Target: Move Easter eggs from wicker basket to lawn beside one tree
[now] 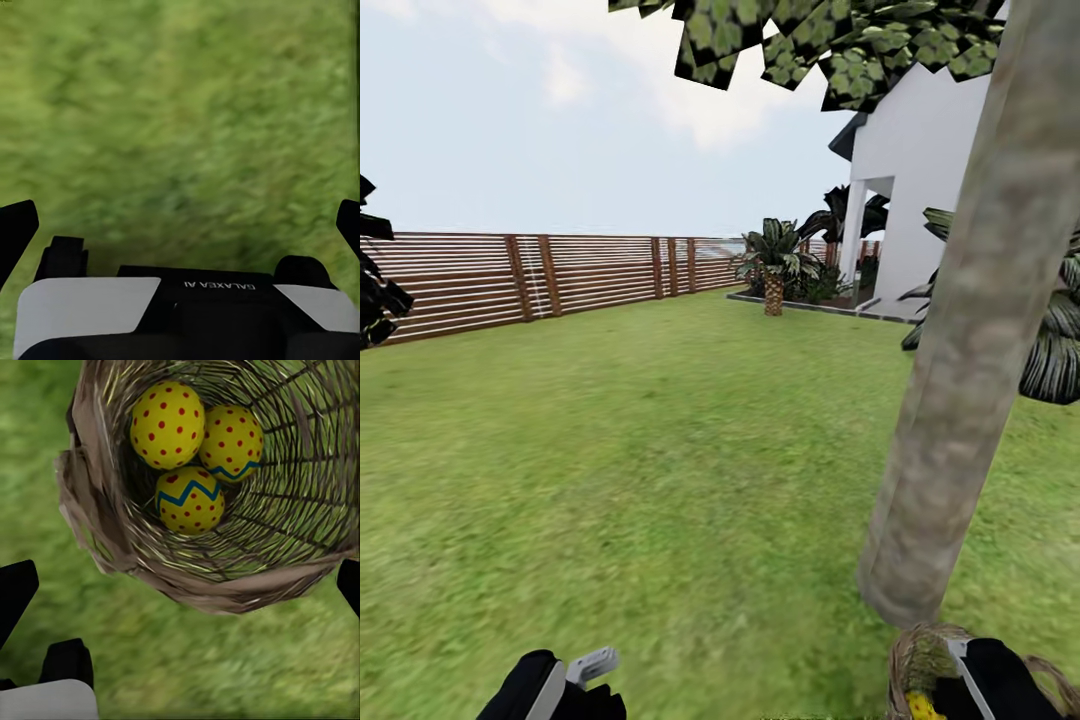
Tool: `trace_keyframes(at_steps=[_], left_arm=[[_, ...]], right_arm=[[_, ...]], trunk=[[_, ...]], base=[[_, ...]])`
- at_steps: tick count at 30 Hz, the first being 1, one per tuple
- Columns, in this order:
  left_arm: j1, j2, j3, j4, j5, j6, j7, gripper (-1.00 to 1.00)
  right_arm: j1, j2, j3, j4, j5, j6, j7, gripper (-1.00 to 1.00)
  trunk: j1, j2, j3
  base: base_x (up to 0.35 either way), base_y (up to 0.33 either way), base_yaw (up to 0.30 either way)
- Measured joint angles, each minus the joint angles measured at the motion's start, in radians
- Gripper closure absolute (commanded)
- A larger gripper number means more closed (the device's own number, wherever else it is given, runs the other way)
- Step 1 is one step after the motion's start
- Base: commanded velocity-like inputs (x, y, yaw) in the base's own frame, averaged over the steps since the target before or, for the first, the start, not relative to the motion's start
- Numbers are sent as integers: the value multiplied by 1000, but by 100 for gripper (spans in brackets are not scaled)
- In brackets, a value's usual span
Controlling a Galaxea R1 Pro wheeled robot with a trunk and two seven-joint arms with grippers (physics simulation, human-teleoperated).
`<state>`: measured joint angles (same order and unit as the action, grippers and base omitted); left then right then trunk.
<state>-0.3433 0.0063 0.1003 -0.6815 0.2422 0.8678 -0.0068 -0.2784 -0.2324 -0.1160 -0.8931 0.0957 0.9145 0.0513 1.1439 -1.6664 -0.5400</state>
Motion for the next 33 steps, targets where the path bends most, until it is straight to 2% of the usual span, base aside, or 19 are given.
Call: trace_keyframes(at_steps=[5, 11, 18, 23, 27, 33], left_arm=[[0, 0, 1, 0, 0, 0, 0, -100], [1, 0, 3, 3, 1, 0, 0, -100], [0, -1, 2, 4, 3, 1, 1, -100], [0, -3, 0, 6, 1, 0, 2, -100], [0, -3, 0, 6, 0, 0, 3, -100], [0, -3, 0, 6, -1, -1, 3, -100]], right_arm=[[0, 0, 0, 0, 0, 0, 0, -100], [0, -3, -1, -5, -1, 7, 2, -100], [0, 9, 7, -36, 0, 13, -1, -100], [0, 27, 8, -51, 5, 13, 0, -100], [0, 26, 7, -53, 4, 14, 1, -100], [0, 23, 7, -56, 1, 14, 1, -100]], trunk=[[0, 0, 1], [0, 0, 1], [-1, 0, 1], [-1, 0, 1], [0, 0, 1], [0, 0, 2]], base=[[0, 0, -248], [51, 0, -4], [294, 0, 6], [340, 0, 0], [240, 0, -44], [27, 0, -253]])
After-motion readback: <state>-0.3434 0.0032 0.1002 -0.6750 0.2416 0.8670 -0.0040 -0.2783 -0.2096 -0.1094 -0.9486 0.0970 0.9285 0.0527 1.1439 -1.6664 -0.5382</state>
